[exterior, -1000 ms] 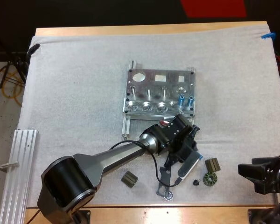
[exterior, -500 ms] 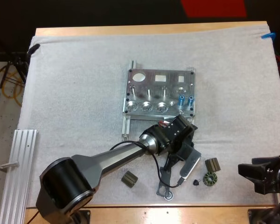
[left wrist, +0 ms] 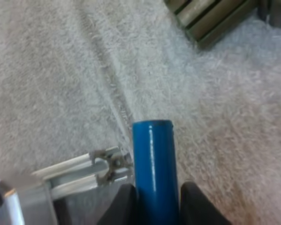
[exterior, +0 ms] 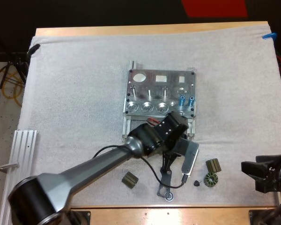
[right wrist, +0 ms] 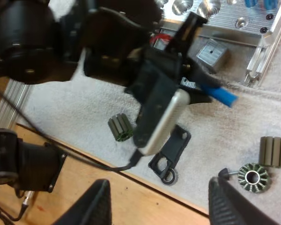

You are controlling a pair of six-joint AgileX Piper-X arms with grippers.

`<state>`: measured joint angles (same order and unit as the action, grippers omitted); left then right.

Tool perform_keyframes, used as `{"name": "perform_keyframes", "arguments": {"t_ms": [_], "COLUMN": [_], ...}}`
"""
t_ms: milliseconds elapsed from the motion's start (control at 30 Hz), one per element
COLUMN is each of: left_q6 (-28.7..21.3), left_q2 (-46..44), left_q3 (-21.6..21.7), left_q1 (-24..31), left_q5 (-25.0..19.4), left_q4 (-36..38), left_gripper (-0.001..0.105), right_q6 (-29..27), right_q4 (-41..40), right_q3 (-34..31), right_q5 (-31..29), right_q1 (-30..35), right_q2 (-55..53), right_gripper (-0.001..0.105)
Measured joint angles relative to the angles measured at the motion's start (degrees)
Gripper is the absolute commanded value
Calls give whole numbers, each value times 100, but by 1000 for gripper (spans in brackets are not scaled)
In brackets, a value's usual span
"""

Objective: Load cells from right to left

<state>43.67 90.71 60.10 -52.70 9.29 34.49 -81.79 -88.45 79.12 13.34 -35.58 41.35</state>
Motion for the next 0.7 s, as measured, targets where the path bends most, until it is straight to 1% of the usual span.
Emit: {"name": "perform_keyframes", "arguments": {"t_ms": [133, 300, 433, 567, 633, 700], "left_q6": [401, 456, 532, 695, 768, 808], "left_q2": [-479, -1113, -1664, -2106, -2367, -2544], "left_q3": [0, 0, 0, 0, 0, 0], "left_q1": [0, 0, 0, 0, 0, 0], "left_q5": [0, 0, -162, -261, -261, -261], "left_q4": [387, 730, 910, 909, 909, 909], "left_gripper": [0, 0, 0, 0, 0, 0], "right_q6": [0, 0, 59, 220, 318, 348], "right_q4": [0, 0, 22, 165, 360, 555], "right_q3": [0, 0, -34, -221, -411, -573], "right_q5": [-218, -274, -292, -127, 188, 362], "right_q1": [0, 0, 0, 0, 0, 0], "right_q2": [0, 0, 0, 0, 0, 0], "right_gripper": [47, 47, 47, 47, 47, 47]}}
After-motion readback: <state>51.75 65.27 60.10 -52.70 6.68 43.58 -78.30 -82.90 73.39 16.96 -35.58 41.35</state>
